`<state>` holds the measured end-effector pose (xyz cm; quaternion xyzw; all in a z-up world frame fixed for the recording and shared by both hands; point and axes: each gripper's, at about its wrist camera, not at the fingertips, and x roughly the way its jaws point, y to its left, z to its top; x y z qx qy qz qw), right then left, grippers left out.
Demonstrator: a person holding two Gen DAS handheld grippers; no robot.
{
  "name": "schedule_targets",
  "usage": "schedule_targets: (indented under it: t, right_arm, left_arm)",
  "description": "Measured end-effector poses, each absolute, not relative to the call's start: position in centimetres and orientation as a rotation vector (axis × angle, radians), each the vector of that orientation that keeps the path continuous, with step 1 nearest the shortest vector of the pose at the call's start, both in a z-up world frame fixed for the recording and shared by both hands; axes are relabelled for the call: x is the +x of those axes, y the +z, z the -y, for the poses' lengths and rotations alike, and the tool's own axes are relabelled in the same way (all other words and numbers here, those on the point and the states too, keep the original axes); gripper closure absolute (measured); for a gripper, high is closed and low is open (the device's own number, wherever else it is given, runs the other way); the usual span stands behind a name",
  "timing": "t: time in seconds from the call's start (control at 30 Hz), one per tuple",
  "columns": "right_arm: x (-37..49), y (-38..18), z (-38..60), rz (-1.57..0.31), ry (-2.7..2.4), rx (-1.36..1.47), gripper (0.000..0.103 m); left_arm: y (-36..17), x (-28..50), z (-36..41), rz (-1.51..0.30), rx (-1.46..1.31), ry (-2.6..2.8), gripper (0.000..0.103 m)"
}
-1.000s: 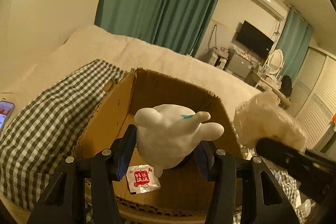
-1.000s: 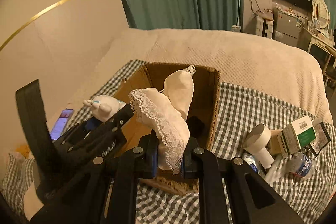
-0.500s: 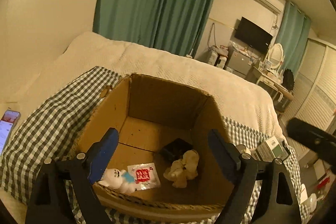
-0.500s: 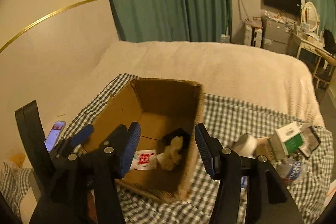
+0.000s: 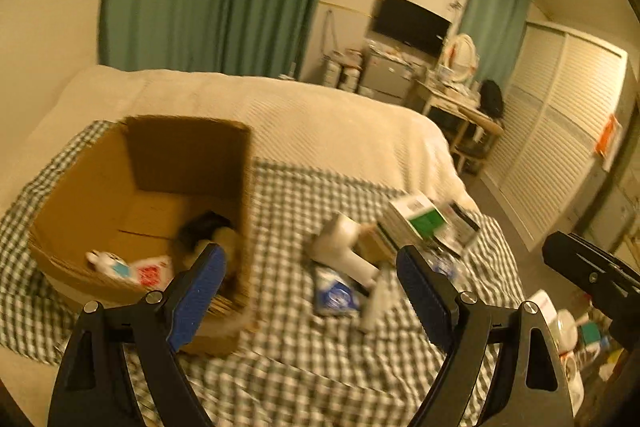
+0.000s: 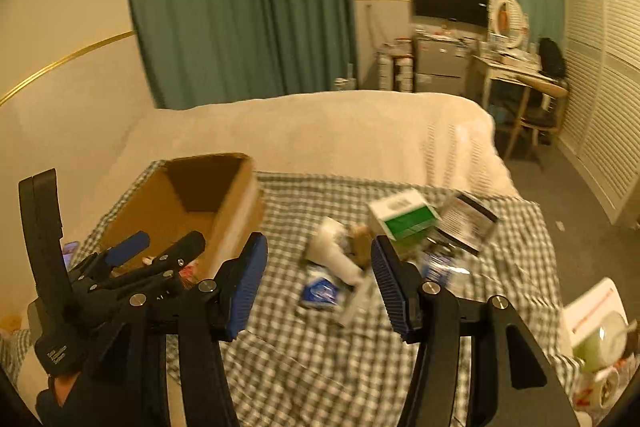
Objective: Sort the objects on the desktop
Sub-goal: 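Return both grippers to the remaining items on the bed, then grasp the blue Vinda tissue pack with the left gripper while the right grasps the blue-labelled bottle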
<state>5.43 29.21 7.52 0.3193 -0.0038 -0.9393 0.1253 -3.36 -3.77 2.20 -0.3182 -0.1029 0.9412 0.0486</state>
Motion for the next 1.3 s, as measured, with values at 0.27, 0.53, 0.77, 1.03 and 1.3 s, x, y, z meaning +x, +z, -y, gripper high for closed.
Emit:
schedule_targets:
  t: [0.27,0.53,0.77,1.03,1.3]
  right_arm:
    - [7.2,4.4,-34.4,0.071,-2.798,1.005,0.047]
    - [6.6,0.6,-37.4,0.140,-2.826,1.061,0.025]
    - [4.6,-2.9,-38.9,0.227,-2.851,1.124,0.011]
    - [2.7,-6.6,-40.5,0.299,-2.869,1.203,0.009]
    - [0.1,-10.0,-40.8,0.265,-2.891,1.227,0.006]
  left_arm:
    - [-1.7,-2.6,-1.0,0.230,-1.046,2.821,0.013]
    - [-4.8,-3.5,-2.3,0.190,-1.114,2.806,0.013]
    - [-7.3,-5.0,-2.2,0.196,-1.169,2.798,0.013]
    - [-10.6,-6.9,-2.2,0.203,-1.225,2.788,0.013]
    - [-13.4,-9.4,-2.9,0.216,-1.247,2.793,0.013]
